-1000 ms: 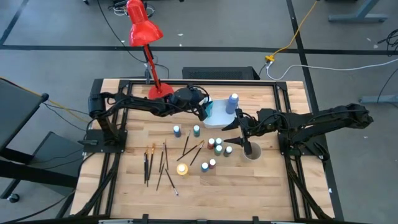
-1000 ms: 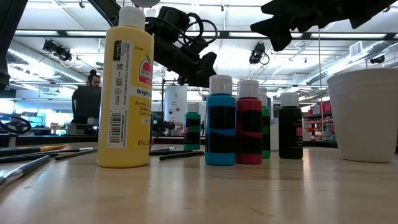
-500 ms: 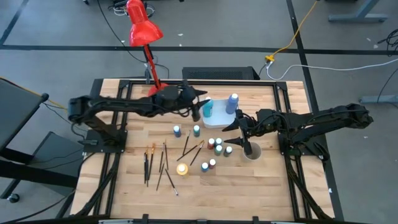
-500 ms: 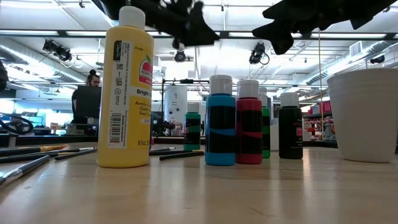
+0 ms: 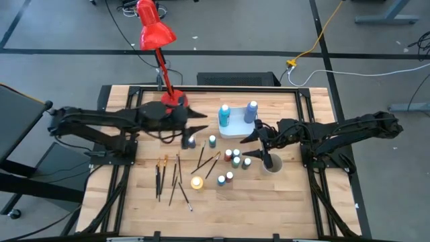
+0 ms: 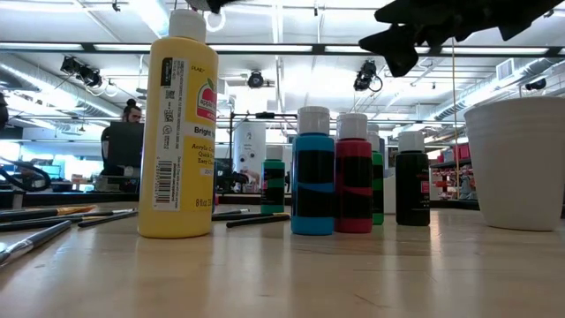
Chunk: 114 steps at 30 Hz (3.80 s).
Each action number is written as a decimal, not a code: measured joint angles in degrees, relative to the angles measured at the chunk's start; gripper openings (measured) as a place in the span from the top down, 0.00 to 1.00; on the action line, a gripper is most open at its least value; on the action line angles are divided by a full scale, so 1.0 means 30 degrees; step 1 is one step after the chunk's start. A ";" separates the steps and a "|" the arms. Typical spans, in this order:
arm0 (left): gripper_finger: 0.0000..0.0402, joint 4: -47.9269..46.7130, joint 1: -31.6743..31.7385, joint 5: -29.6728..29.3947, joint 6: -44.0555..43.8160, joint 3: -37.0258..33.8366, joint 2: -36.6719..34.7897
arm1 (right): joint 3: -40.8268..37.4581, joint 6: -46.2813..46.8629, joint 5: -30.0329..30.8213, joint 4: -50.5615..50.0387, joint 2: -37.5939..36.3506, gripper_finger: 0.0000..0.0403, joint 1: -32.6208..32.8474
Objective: Pick & Place Paint Supplies
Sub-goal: Put the yellow matte acrylic craft paint into the white bin
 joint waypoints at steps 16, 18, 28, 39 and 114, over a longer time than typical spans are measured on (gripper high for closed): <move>0.57 -0.0655 -0.4192 0.0538 -0.3860 -0.4028 -0.1236 | 0.0000 -0.0035 0.0052 0.0190 0.0000 0.41 0.0000; 0.57 0.1323 -0.4866 0.0725 -0.4252 -0.4921 -0.0703 | 0.0000 -0.0035 0.0052 0.0181 0.0000 0.41 0.0000; 0.57 0.8911 -0.7349 0.1907 -0.4466 -0.7743 0.2479 | -0.0007 -0.0034 0.0052 0.0200 0.0000 0.41 0.0000; 0.57 0.9971 -0.7777 0.3173 -0.5401 -0.7715 0.5510 | -0.0007 -0.0086 0.0051 0.0203 0.0000 0.41 0.0000; 0.66 0.7859 0.6084 0.0503 0.0203 0.5042 1.5528 | -0.0007 -0.1128 0.0045 0.0276 0.0000 0.41 0.0000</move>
